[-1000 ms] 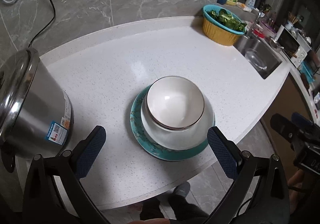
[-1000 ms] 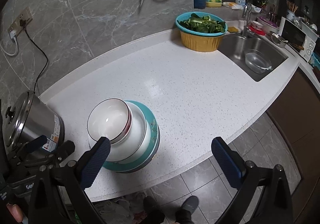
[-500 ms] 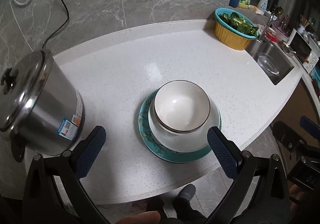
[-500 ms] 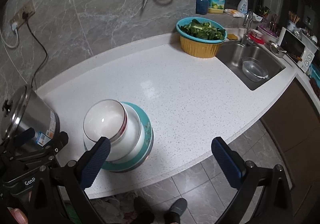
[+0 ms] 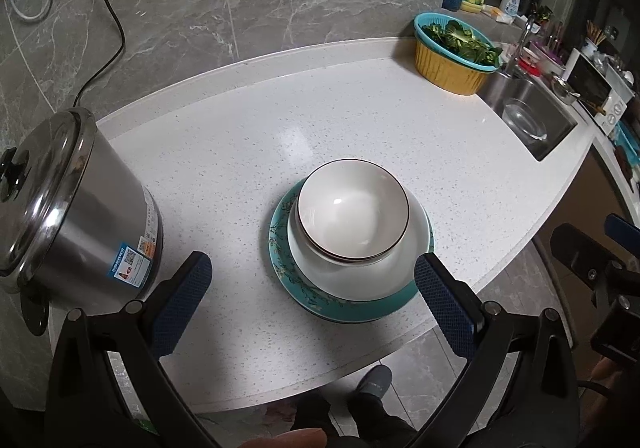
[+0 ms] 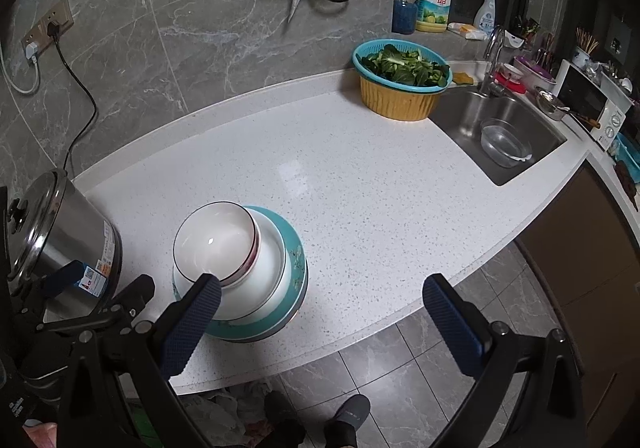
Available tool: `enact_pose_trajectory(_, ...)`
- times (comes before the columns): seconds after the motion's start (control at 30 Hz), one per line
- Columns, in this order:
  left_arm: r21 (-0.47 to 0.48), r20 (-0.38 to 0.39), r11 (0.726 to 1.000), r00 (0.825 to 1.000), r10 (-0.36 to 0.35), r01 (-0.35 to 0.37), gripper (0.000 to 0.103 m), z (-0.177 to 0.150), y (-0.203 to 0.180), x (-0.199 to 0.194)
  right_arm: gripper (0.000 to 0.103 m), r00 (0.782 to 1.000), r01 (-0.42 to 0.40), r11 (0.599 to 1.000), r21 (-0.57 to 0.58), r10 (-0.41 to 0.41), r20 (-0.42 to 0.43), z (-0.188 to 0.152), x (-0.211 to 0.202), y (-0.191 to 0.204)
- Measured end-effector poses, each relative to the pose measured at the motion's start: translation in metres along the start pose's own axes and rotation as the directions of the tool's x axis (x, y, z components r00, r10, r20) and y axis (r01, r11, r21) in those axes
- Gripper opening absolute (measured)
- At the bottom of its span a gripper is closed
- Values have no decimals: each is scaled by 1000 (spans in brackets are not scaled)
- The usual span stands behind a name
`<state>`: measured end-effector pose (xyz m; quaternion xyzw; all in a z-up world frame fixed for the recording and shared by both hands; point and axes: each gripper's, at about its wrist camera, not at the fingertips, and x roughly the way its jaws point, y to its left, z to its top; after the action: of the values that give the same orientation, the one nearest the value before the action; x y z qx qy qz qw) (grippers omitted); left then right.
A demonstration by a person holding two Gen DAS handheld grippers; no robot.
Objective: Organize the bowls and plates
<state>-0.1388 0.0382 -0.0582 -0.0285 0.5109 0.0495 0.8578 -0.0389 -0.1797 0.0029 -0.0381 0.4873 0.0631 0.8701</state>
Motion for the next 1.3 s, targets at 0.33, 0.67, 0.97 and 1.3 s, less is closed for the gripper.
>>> enact_pose_trajectory(0.33,-8,-1,1000,1000,-9,9,103,0,5,0,103,1000,-6,1000,-15,5,-14,-3,-1,7)
enact_pose_trajectory(0.67,-5,-2,1000,1000,-6,6,103,-1,5,0,103,1000,-10,1000,-29,9,-22,-2,2,12)
enact_pose_trajectory(0.97,-6,0,1000,1000,-3,3,103,-2,4,-1,103,1000,-11,999,-31,10,-20,-2,3,13)
enact_pose_trajectory(1.3,-13,-3,1000,1000,0,0,103,-1,4,-2,103,1000,-12,999,-31,11,-22,-2,3,14)
